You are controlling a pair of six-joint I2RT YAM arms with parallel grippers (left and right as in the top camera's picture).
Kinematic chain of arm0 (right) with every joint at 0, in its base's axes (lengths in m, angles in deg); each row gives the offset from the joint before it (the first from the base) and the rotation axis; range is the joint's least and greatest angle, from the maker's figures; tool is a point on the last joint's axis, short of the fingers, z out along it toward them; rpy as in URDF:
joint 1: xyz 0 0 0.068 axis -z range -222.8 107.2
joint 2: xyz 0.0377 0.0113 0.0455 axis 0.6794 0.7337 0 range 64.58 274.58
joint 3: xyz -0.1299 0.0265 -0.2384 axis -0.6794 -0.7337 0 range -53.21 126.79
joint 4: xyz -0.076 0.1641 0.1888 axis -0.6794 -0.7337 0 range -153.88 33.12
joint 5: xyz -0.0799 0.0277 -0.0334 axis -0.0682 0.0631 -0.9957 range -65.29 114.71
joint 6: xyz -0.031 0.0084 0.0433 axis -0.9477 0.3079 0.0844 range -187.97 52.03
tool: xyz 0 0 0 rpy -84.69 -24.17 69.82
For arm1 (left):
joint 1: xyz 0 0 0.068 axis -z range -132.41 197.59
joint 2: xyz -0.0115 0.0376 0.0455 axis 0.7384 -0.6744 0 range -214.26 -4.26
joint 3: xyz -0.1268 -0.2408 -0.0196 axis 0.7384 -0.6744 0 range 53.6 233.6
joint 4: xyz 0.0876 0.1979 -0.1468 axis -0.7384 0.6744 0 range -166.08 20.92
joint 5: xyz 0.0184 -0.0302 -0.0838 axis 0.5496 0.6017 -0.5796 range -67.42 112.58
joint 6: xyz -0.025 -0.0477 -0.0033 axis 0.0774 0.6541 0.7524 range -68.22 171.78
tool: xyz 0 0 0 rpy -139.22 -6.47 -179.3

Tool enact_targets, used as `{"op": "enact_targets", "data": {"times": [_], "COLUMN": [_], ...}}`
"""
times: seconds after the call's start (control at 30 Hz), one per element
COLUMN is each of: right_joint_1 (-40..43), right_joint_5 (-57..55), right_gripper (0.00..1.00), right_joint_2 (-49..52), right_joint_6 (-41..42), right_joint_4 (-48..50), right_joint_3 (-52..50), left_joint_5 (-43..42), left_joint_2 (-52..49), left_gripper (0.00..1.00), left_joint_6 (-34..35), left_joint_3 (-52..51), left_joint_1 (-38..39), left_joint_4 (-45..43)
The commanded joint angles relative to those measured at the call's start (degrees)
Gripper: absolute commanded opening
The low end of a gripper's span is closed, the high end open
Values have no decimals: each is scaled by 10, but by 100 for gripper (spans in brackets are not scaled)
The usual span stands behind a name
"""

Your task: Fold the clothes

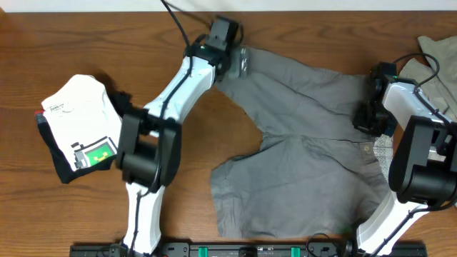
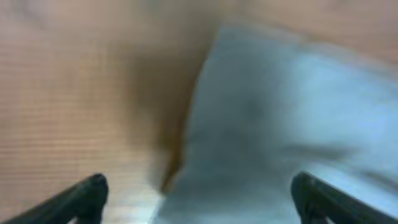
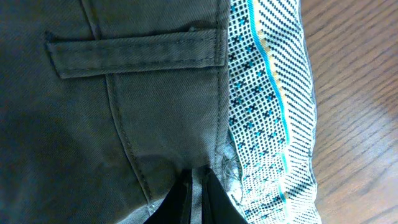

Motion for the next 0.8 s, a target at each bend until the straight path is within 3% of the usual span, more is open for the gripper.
{"op": "enact_targets", "data": {"times": [0.0, 0.33, 0.43, 0.5, 0.6, 0.67, 0.77], "right_joint_1": [5, 5, 5, 5, 6, 6, 6], "right_joint_5": [21, 20, 20, 20, 20, 20, 20], "right_gripper": [7, 8, 7, 8, 7, 8, 8], "right_joint_2": [53, 53, 53, 53, 53, 53, 53], "right_joint_6": [3, 3, 3, 3, 3, 3, 3], "right_joint_4": [-10, -13, -12, -12, -14, -15, -15], "right_joint_3": [-39, -39, -39, -39, -39, -39, -39], "left_joint_5": [17, 12, -70, -135, -153, -157, -207], "left_joint_2": [2, 61, 73, 72, 68, 68, 68], "left_gripper": [98, 98, 98, 88, 63, 62, 72], "left_joint_6": [-19, -7, -13, -21, -16, 12, 47], "left_joint_3": [-2, -2, -2, -3, -19, -40, -81], "left_joint_1": [-10, -82, -97, -103, -103, -103, -104], "left_joint_4": [27, 121, 141, 157, 169, 171, 162]}}
